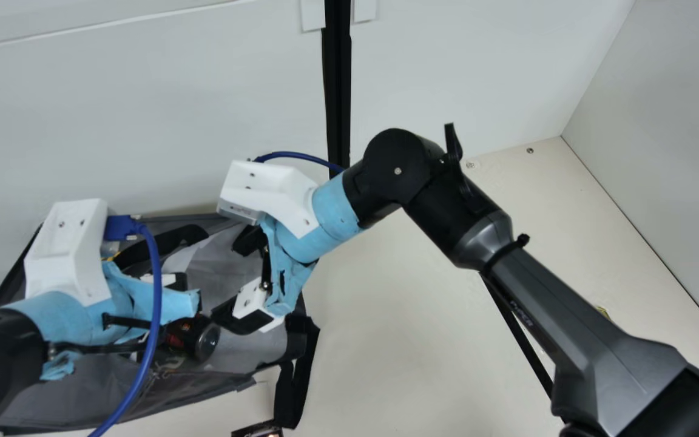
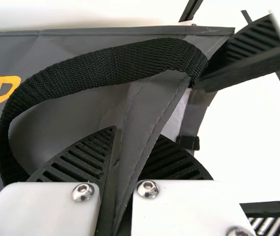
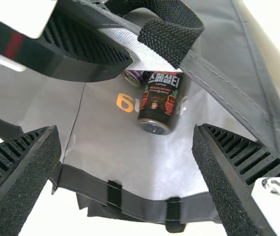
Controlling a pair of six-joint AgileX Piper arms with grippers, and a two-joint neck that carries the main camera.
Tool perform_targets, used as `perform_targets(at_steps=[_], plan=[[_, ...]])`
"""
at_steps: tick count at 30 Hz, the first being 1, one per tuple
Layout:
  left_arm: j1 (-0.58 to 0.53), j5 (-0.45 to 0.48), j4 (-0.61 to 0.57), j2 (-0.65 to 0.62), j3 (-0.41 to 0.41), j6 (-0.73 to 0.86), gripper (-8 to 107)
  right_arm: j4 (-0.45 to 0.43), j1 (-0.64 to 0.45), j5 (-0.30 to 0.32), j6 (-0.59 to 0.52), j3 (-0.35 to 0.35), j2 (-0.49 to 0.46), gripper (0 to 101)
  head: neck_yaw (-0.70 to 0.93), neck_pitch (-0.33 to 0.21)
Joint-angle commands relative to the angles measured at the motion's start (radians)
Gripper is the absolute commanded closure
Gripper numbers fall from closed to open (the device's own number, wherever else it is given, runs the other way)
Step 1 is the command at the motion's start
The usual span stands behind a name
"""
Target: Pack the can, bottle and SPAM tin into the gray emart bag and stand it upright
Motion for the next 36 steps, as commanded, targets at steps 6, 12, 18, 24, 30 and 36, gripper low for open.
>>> perform_targets(at_steps=[6,12,18,24,30,36], plan=[[0.000,0.000,0.000,0.000,0.000,0.000,107,-0.013,-0.025,-0.001,0.011,0.020,-0.038,6,-0.002,-0.023],[0.000,0.000,0.000,0.000,0.000,0.000,107,-0.029,-0.050,-0.001,0.026,0.033,-0.075,6,-0.002,-0.023],[0.000,0.000,0.000,0.000,0.000,0.000,107,-0.055,-0.074,-0.001,0.053,0.040,-0.114,6,-0.002,-0.023],[0.000,0.000,0.000,0.000,0.000,0.000,107,-0.102,-0.097,-0.001,0.093,0.042,-0.153,6,-0.002,-0.023],[0.000,0.000,0.000,0.000,0.000,0.000,107,-0.161,-0.122,-0.001,0.144,0.039,-0.189,6,-0.002,-0.023],[0.000,0.000,0.000,0.000,0.000,0.000,107,-0.223,-0.147,-0.001,0.199,0.038,-0.229,6,-0.002,-0.023]])
